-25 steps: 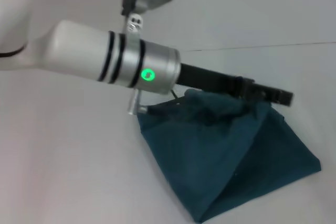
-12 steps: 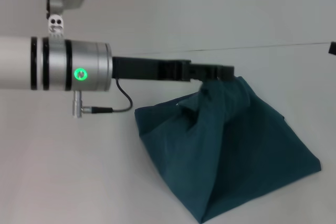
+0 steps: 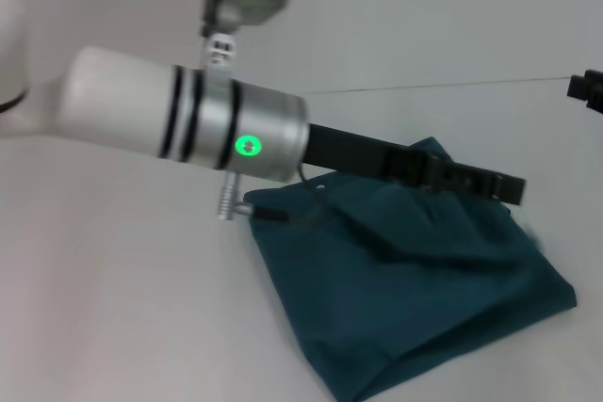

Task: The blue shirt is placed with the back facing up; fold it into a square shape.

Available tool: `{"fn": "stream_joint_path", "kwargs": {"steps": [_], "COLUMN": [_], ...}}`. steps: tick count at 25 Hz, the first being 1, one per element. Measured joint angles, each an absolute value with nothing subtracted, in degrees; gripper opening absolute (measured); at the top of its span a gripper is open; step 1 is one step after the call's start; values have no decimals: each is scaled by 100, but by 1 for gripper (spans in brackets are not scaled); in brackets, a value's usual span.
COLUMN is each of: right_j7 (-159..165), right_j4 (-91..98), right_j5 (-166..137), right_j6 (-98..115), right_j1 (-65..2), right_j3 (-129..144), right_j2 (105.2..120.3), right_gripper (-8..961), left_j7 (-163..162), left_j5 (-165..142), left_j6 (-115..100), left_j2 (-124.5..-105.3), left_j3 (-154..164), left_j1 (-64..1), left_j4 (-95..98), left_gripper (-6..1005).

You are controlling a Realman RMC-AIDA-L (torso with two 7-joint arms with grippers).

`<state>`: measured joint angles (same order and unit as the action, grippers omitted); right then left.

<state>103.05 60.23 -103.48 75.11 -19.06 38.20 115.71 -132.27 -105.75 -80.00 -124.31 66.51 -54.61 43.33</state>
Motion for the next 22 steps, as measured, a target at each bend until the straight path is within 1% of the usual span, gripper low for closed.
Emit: {"fn": "stream_joint_path", "kwargs": {"steps": [6, 11, 13, 16, 19, 22], "right_j7": [10305, 10349, 10440, 10756, 11200, 11825], "right_j4": [5994, 6032, 6092, 6341, 6709, 7104], "right_j5": [-10418, -10449, -10543, -10862, -11325, -11925], "right_j6": [7558, 7742, 7869, 8074, 8328, 8746], "right_j1": [-1861, -1827, -1854, -1967, -2162, -2504], "right_j3": [3805, 3796, 3763, 3729, 3744, 3764], "right_j2": [11575, 11556, 11531, 11518, 11520, 11512], "right_gripper": [277, 278, 278, 278, 278, 290], "left_j7": [-13242, -13250, -13234, -13104, -12755, -12355], "left_j5": [-10643, -10676, -10679, -10692, -10702, -10706], "left_j6": [-7391, -7368, -7456, -7686, -8082, -8600], "left_j2": [-12421, -12366, -12323, -12274, -12272, -12288], "left_j3": [7399, 7225, 7069, 6746, 6188, 5444], "left_j1": [-5820, -5671, -5471, -4973, -4477, -4049], "left_j4": [4135, 4233, 4405, 4846, 5238, 5449], "left_gripper": [884, 883, 883, 881, 879, 877]}}
